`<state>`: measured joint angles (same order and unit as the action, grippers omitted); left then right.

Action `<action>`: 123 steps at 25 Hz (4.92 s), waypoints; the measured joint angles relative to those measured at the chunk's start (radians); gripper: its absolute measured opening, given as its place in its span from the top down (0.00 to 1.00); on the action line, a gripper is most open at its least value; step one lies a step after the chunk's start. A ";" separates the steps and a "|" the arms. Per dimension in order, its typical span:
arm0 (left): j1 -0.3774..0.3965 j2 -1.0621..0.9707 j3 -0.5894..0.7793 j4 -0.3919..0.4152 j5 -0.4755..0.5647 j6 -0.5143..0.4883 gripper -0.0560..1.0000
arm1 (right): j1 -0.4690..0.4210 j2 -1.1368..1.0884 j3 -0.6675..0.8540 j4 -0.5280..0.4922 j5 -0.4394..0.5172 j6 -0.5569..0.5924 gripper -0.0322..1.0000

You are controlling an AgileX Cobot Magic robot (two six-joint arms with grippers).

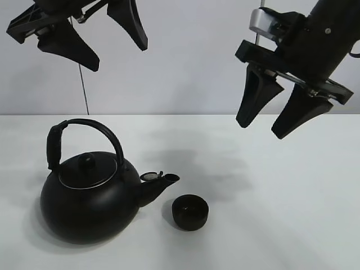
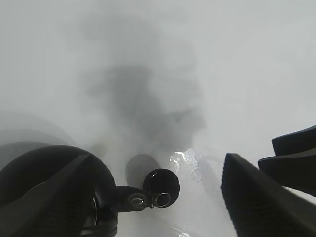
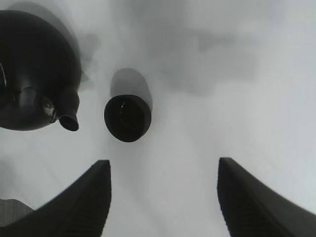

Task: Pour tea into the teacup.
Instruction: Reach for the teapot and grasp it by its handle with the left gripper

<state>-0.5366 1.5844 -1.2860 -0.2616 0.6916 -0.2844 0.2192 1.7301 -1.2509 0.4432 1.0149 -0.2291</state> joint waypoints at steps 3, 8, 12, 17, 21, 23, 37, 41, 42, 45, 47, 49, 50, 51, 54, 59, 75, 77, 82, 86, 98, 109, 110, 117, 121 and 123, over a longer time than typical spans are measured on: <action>0.000 0.000 0.000 0.000 0.000 0.000 0.45 | -0.029 -0.027 0.001 0.014 0.026 -0.003 0.55; 0.000 0.000 0.000 0.000 0.000 0.000 0.45 | -0.077 -0.081 0.001 0.014 0.090 -0.013 0.55; 0.000 0.000 0.000 0.000 0.000 0.000 0.45 | -0.078 -0.122 0.001 0.020 0.114 -0.019 0.55; 0.000 0.000 0.000 0.000 0.000 0.000 0.45 | -0.078 -0.139 0.001 0.044 0.118 -0.022 0.55; 0.000 0.000 0.000 0.000 0.000 0.000 0.45 | -0.078 -0.140 0.001 0.048 0.118 -0.022 0.55; 0.000 0.000 0.000 0.000 0.000 0.000 0.45 | -0.078 -0.140 0.001 0.048 0.119 -0.022 0.55; 0.000 0.000 0.000 0.000 -0.106 0.000 0.45 | -0.078 -0.140 0.001 0.047 0.139 -0.022 0.55; 0.000 0.000 0.000 0.000 -0.126 0.000 0.45 | -0.078 -0.140 0.001 0.047 0.139 -0.022 0.55; 0.000 0.000 0.000 -0.001 -0.131 0.000 0.45 | -0.078 -0.140 0.001 0.047 0.139 -0.022 0.55; 0.000 0.000 0.000 0.000 -0.144 0.001 0.46 | -0.078 -0.140 0.001 0.047 0.139 -0.022 0.55; 0.000 0.000 0.000 0.000 -0.143 0.015 0.47 | -0.078 -0.140 0.001 0.047 0.139 -0.022 0.55; 0.000 0.000 0.000 0.000 -0.138 0.052 0.47 | -0.078 -0.140 0.001 0.047 0.139 -0.022 0.55; 0.000 0.000 0.000 0.000 -0.137 0.070 0.47 | -0.078 -0.140 0.001 0.047 0.139 -0.022 0.55; 0.000 0.000 0.000 0.000 -0.137 0.091 0.47 | -0.078 -0.140 0.001 0.047 0.139 -0.022 0.55; 0.000 -0.015 0.024 0.000 -0.152 0.149 0.48 | -0.078 -0.140 0.001 0.047 0.139 -0.022 0.55; 0.000 -0.119 0.188 0.000 -0.329 0.231 0.48 | -0.078 -0.140 0.001 0.047 0.139 -0.022 0.55; 0.000 -0.448 0.807 0.067 -0.963 0.388 0.48 | -0.078 -0.140 0.001 0.047 0.139 -0.023 0.55; 0.000 -0.448 0.864 0.121 -1.041 0.365 0.48 | -0.078 -0.140 0.001 0.047 0.139 -0.023 0.55; 0.000 -0.447 0.989 0.197 -1.203 0.346 0.50 | -0.078 -0.140 0.001 0.047 0.139 -0.023 0.55; 0.000 -0.407 1.052 0.197 -1.299 0.346 0.51 | -0.078 -0.140 0.001 0.047 0.139 -0.023 0.55; 0.000 -0.088 1.085 0.145 -1.699 0.350 0.51 | -0.078 -0.140 0.001 0.046 0.143 -0.024 0.55; 0.001 0.093 1.085 0.137 -1.827 0.349 0.51 | -0.078 -0.140 0.001 0.044 0.146 -0.025 0.55; 0.001 0.105 1.084 0.137 -1.827 0.349 0.51 | -0.078 -0.140 0.001 0.044 0.146 -0.025 0.55; 0.001 0.169 1.072 0.137 -1.830 0.348 0.52 | -0.078 -0.140 0.001 0.045 0.145 -0.025 0.55; 0.001 0.184 1.049 0.137 -1.830 0.348 0.52 | -0.078 -0.140 0.001 0.046 0.145 -0.025 0.55; 0.001 0.185 1.035 0.137 -1.830 0.348 0.52 | -0.078 -0.140 0.001 0.047 0.145 -0.025 0.55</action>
<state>-0.5359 1.7695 -0.2509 -0.1243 -1.1389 0.0637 0.1415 1.5900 -1.2497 0.4901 1.1602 -0.2540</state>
